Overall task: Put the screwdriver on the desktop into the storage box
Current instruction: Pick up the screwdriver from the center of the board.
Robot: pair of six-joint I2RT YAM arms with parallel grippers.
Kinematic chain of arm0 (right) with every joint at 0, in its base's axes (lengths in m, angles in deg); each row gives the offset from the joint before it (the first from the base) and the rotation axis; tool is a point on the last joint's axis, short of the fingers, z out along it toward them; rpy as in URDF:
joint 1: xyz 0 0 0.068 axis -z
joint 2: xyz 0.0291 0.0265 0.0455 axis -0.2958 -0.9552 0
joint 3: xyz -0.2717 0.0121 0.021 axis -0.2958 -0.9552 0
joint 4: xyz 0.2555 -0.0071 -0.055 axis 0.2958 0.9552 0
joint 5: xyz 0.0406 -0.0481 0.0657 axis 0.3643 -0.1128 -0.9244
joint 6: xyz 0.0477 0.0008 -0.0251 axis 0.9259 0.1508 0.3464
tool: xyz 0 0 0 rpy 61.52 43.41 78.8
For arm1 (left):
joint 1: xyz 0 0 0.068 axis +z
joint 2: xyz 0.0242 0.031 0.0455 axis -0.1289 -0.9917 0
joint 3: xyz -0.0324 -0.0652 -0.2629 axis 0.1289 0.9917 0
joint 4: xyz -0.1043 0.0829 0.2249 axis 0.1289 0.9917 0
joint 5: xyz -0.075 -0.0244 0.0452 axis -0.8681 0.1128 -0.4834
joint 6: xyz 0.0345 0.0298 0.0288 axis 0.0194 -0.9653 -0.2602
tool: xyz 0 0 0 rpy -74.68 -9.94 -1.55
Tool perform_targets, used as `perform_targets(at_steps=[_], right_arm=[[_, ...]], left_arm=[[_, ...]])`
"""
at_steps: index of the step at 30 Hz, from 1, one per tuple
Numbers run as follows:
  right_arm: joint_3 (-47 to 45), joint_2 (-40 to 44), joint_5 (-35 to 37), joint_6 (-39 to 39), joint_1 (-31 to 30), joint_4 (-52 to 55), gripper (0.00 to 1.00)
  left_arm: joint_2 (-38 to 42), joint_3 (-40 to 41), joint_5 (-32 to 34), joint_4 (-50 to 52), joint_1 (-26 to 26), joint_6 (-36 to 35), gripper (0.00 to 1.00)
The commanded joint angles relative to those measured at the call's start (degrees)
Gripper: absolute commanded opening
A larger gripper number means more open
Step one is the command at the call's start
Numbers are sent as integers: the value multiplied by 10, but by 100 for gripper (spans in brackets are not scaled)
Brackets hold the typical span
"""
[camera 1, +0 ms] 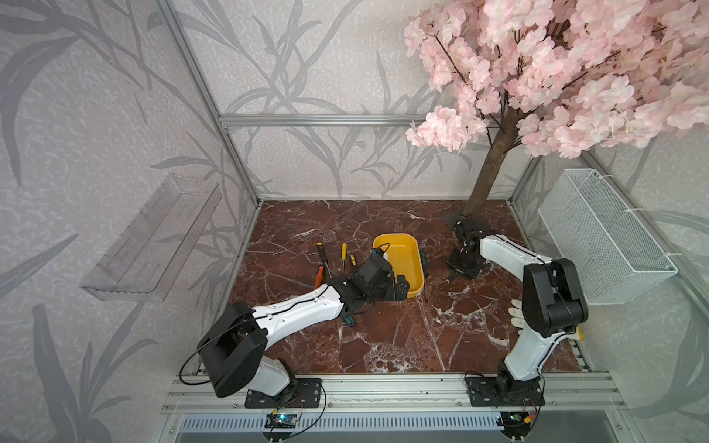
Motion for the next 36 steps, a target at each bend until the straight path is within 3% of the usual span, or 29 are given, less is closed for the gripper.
perform_targets(at_steps=[1, 22, 36], right_arm=[[9, -14, -1, 14, 1, -3, 46], [4, -49, -5, 15, 10, -8, 36], [21, 23, 2, -24, 10, 26, 28]], left_arm=[[22, 7, 19, 9, -3, -8, 99], [57, 31, 44, 17, 0, 4, 100], [117, 75, 81, 6, 21, 20, 100]])
